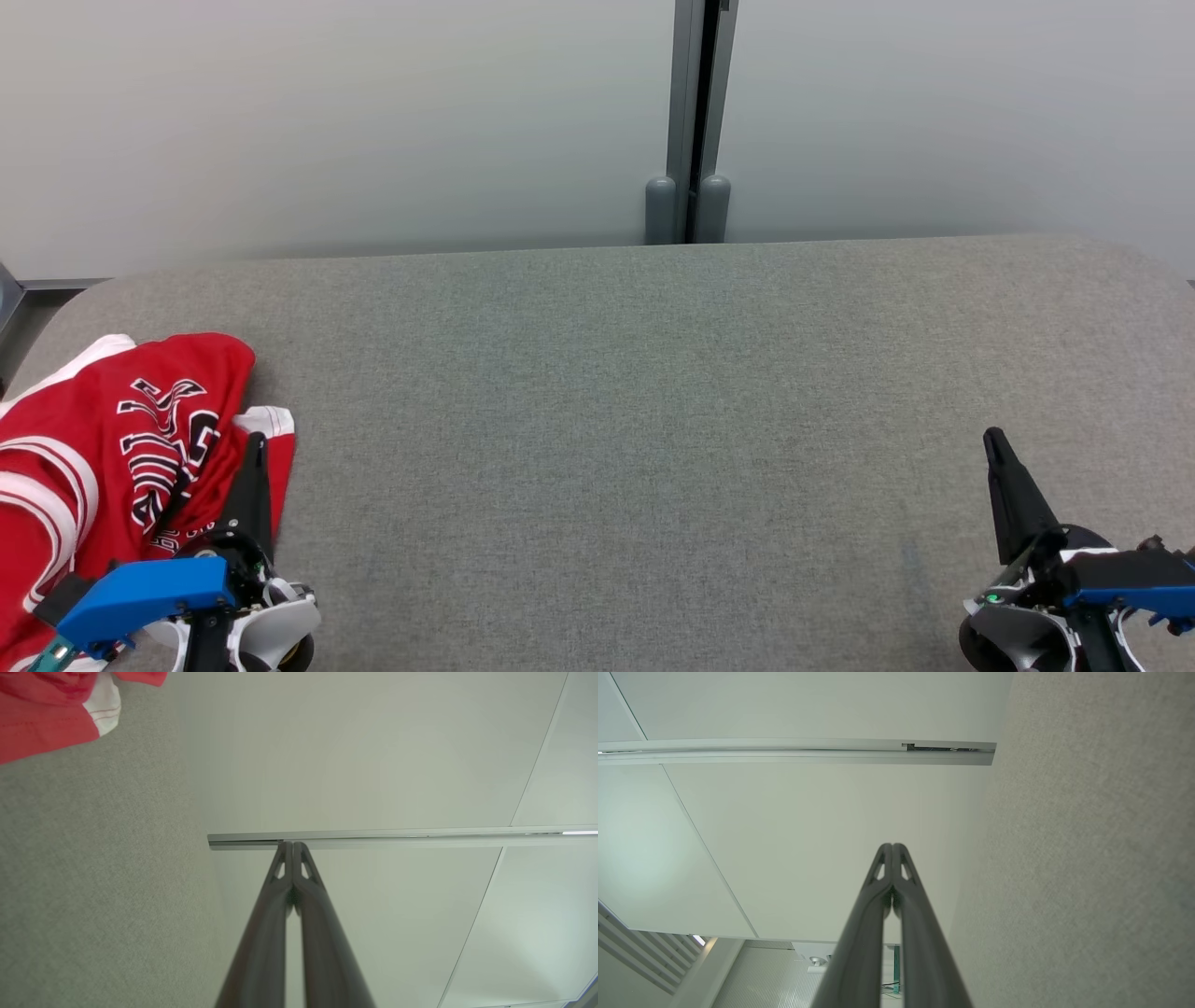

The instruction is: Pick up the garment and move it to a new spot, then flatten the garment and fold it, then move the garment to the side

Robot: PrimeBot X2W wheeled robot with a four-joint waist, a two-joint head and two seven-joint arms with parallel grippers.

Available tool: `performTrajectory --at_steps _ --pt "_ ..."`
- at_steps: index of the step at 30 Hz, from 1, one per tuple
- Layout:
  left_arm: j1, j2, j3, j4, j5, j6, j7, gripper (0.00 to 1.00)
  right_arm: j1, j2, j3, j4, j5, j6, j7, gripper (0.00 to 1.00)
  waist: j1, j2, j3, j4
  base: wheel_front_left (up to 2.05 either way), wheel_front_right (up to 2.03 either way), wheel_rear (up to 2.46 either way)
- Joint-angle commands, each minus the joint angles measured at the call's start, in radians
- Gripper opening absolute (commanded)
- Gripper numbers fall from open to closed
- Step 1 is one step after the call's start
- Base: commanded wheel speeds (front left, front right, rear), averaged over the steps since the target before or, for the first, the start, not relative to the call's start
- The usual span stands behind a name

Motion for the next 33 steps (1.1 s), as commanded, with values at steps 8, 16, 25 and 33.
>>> performTrajectory --at_steps 8,16,25,33 --pt "0.031 -0.003 -0.009 0.025 0.006 0.0 -0.014 1.0 0.025 0.004 0.013 0.023 -0.003 0.0 -0.013 1.0 0.0 0.0 0.0 0.0 0.0 0.0 0.0" --pt "0.034 -0.002 -0.037 0.017 0.08 0.007 -0.054 1.0 0.026 0.003 0.038 0.018 -0.073 0.0 -0.054 1.0 0.0 0.0 0.0 -0.001 0.0 0.0 0.0" --pt "0.038 -0.001 -0.063 -0.002 0.238 0.024 -0.095 1.0 0.025 0.003 0.048 0.013 -0.225 0.0 -0.095 1.0 0.0 0.0 0.001 -0.001 0.0 0.0 0.0" --pt "0.037 0.0 -0.095 -0.007 0.378 0.037 -0.124 1.0 0.026 0.002 0.05 0.009 -0.367 0.0 -0.124 1.0 0.0 0.0 0.004 0.001 0.0 0.0 0.0"
